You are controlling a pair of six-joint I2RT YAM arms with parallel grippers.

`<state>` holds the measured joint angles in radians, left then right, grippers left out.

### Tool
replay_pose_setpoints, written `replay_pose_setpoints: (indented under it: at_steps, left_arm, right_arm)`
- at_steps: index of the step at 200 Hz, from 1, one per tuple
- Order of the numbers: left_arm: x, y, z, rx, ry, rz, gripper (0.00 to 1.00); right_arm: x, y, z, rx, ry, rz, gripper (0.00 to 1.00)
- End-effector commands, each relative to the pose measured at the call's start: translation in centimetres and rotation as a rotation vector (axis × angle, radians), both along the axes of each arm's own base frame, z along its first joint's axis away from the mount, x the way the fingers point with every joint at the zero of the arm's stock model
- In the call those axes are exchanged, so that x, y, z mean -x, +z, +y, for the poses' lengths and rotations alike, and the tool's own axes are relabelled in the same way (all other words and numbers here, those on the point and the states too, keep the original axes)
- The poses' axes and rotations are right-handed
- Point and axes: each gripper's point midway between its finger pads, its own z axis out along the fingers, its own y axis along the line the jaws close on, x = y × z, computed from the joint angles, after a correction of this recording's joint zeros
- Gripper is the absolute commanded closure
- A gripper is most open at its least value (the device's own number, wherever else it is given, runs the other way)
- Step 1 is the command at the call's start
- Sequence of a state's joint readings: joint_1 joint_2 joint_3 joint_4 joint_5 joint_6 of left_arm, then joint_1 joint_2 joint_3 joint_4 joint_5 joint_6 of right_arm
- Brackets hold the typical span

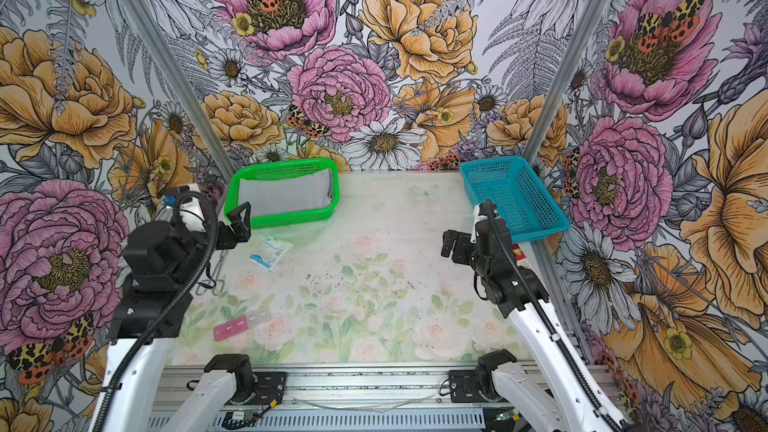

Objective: Fold and stack the towels

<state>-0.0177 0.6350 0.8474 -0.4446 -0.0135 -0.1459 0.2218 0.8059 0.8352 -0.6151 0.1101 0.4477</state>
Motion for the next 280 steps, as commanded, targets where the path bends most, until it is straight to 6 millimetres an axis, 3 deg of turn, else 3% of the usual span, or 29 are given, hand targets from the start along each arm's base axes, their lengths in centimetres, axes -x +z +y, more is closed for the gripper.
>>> replay_pose_setpoints:
  at_steps: [1,25,43,69,94,140,164,185,206,223,241,257,266,280]
  left_arm:
    - [0.3,-5.0,4.4,0.086,0.289,-0.126,0.01]
    - [1.3,-10.5,6.9,0.028,0.468,-0.107,0.01]
    - [1.0,-12.1,8.1,-0.016,0.545,-0.087,0.01]
    - [-1.7,-14.9,8.2,-0.124,0.514,-0.033,0.01]
    - [-4.3,-17.4,7.0,-0.189,0.421,0.033,0.01]
    - [-5.3,-17.1,8.9,0.010,0.337,-0.162,0.01]
    - [-8.5,-17.8,6.6,0.025,0.156,-0.200,0.01]
    - [-8.0,-18.4,5.1,-0.033,0.133,-0.190,0.01]
    - [-9.6,-18.9,1.1,-0.115,-0.072,-0.196,0.02]
    - [-9.7,-19.4,2.4,-0.112,0.019,-0.147,0.01]
    - [-9.7,-19.2,1.8,-0.111,-0.016,-0.170,0.01]
    - [-9.6,-19.1,2.4,-0.101,0.021,-0.176,0.01]
    - [-9.4,-19.1,2.6,-0.098,0.025,-0.178,0.01]
    - [-8.9,-19.0,2.0,-0.112,0.003,-0.198,0.01]
  right_arm:
    - [0.9,0.1,-4.4,0.117,-0.153,-0.087,0.00]
    - [1.7,-0.6,-6.9,0.231,-0.225,-0.206,0.00]
    - [2.0,-1.4,-8.1,0.265,-0.284,-0.279,0.00]
    - [1.4,-3.3,-9.1,0.279,-0.344,-0.341,0.00]
    - [0.3,-4.2,-8.2,0.268,-0.297,-0.394,0.00]
    - [-1.0,-4.5,-8.5,0.359,-0.263,-0.358,0.01]
    - [-2.2,-6.3,-8.4,0.346,-0.231,-0.335,0.01]
    - [-3.4,-7.4,-8.1,0.312,-0.212,-0.352,0.00]
    - [-4.6,-8.3,-7.5,0.269,-0.180,-0.408,0.00]
    - [-5.9,-8.4,-6.5,0.254,-0.123,-0.463,0.00]
    - [-7.6,-8.5,-5.1,0.310,-0.015,-0.499,0.01]
    - [-9.5,-11.4,-6.0,0.289,-0.040,-0.428,0.01]
    - [-10.1,-10.6,-6.3,0.284,-0.054,-0.479,0.01]
    - [-10.6,-11.7,-7.7,0.254,-0.107,-0.371,0.00]
